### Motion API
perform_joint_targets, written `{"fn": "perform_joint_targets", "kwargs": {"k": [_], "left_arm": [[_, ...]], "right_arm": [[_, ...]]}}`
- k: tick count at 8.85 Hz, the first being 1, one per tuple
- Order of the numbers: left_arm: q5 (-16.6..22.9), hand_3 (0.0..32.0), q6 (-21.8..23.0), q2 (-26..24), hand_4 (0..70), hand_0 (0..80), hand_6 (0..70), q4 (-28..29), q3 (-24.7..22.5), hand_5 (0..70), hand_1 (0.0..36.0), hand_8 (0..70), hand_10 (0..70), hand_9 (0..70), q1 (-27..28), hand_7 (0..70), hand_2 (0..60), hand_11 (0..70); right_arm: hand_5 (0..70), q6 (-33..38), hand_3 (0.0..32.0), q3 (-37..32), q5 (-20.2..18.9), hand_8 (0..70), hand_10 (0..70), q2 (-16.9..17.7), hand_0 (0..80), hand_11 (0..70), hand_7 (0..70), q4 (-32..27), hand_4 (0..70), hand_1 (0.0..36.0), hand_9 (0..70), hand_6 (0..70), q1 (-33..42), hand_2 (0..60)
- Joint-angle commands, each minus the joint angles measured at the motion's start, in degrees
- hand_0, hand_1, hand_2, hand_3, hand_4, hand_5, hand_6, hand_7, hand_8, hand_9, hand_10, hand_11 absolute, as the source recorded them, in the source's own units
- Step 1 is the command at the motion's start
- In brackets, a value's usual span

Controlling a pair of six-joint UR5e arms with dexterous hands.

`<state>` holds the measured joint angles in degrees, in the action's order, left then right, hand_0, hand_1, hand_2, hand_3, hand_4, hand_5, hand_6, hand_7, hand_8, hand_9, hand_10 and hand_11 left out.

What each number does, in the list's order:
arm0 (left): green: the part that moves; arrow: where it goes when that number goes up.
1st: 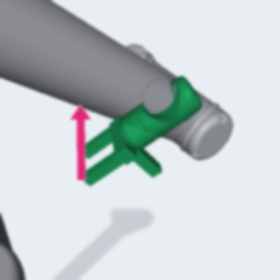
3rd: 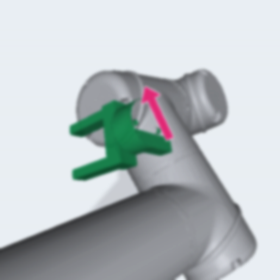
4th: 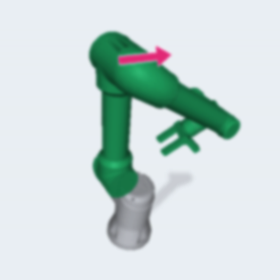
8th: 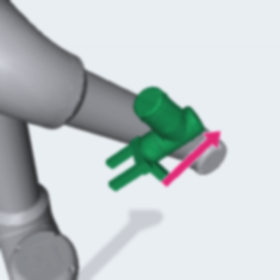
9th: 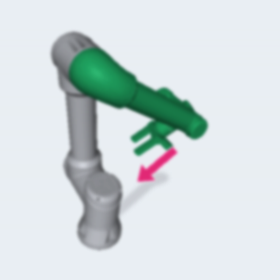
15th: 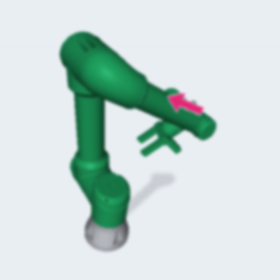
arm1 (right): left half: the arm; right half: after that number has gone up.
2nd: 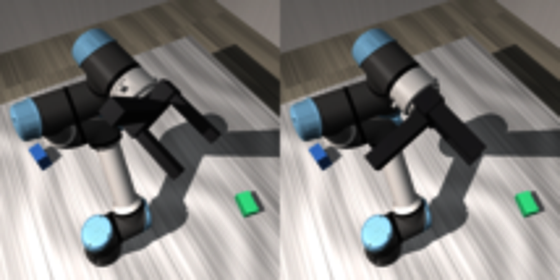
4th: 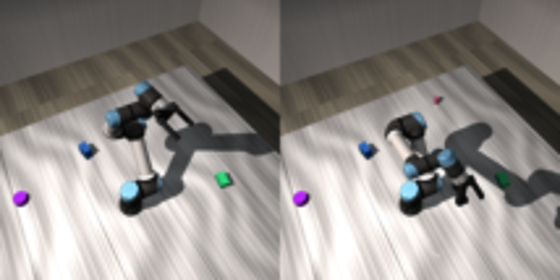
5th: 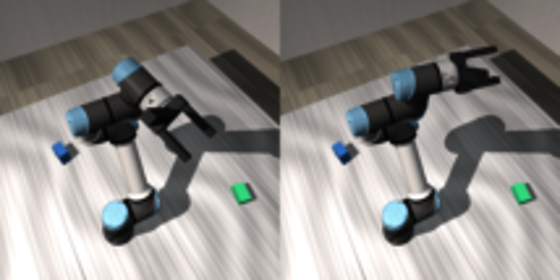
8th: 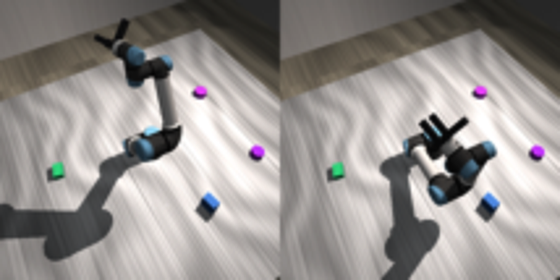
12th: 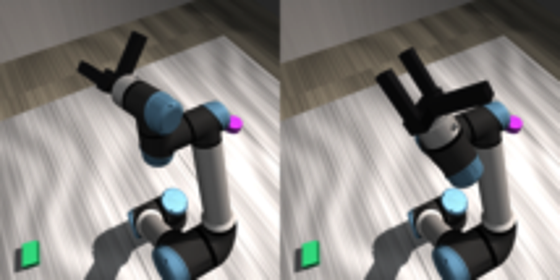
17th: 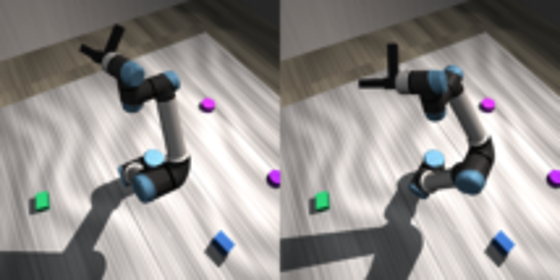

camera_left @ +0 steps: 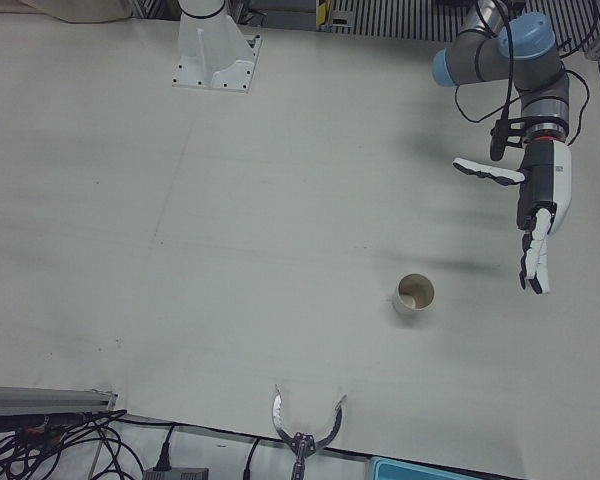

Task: Pour water
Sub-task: 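Reach the left hand toward the beige paper cup near it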

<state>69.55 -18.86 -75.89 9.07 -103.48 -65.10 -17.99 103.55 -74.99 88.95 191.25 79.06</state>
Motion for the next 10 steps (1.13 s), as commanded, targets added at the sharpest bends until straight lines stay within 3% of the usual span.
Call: {"fn": "perform_joint_targets", "kwargs": {"k": [1, 3, 5, 9, 10], "left_arm": [[0.32, 4.2, -2.05, 0.05, 10.8, 53.2, 0.0, 8.92, 9.05, 0.0, 10.0, 0.0, 1.9, 0.0, 0.24, 1.0, 0.0, 4.8], [0.41, 0.0, -2.15, -6.09, 11.8, 53.2, 0.0, 10.09, 16.18, 0.6, 10.4, 0.0, 1.7, 0.0, 1.11, 1.9, 0.0, 4.5], [0.41, 0.2, -2.93, -7.16, 11.2, 54.5, 0.0, 10.70, 18.13, 1.3, 11.8, 0.0, 2.8, 0.0, 5.13, 1.8, 0.0, 6.2], [0.41, 0.0, -4.70, -7.60, 14.8, 54.5, 0.5, 13.16, 21.20, 3.3, 11.6, 0.0, 3.1, 0.0, 7.70, 2.1, 0.0, 6.6], [0.41, 0.0, -4.70, -11.09, 15.8, 53.9, 1.3, 13.16, 24.09, 5.2, 10.9, 0.0, 3.3, 0.0, 8.75, 3.0, 0.0, 6.7]], "right_arm": [[0.0, -0.03, 0.0, -1.77, 0.02, 0.0, 0.0, 3.33, 46.0, 0.0, 0.0, -2.02, 0.0, 13.4, 0.0, 0.0, -0.75, 8.9], [0.0, -0.03, 0.0, -1.34, -0.42, 0.0, 0.0, 7.79, 46.0, 0.0, 0.0, -4.20, 0.0, 13.4, 0.0, 0.0, -0.40, 9.0], [0.0, 0.06, 0.0, -1.68, -2.35, 0.0, 0.0, 10.88, 44.5, 0.0, 0.0, -5.45, 0.0, 12.2, 0.0, 0.0, -0.66, 9.1], [0.0, 0.15, 0.0, -1.60, -2.36, 0.0, 0.0, 10.98, 43.4, 0.0, 0.0, -5.45, 0.0, 11.7, 0.0, 0.0, -0.57, 10.0], [0.0, 0.15, 0.0, -1.60, -2.36, 0.0, 0.0, 10.98, 43.8, 0.0, 0.0, -5.45, 0.0, 11.9, 0.0, 0.0, -0.40, 10.1]]}}
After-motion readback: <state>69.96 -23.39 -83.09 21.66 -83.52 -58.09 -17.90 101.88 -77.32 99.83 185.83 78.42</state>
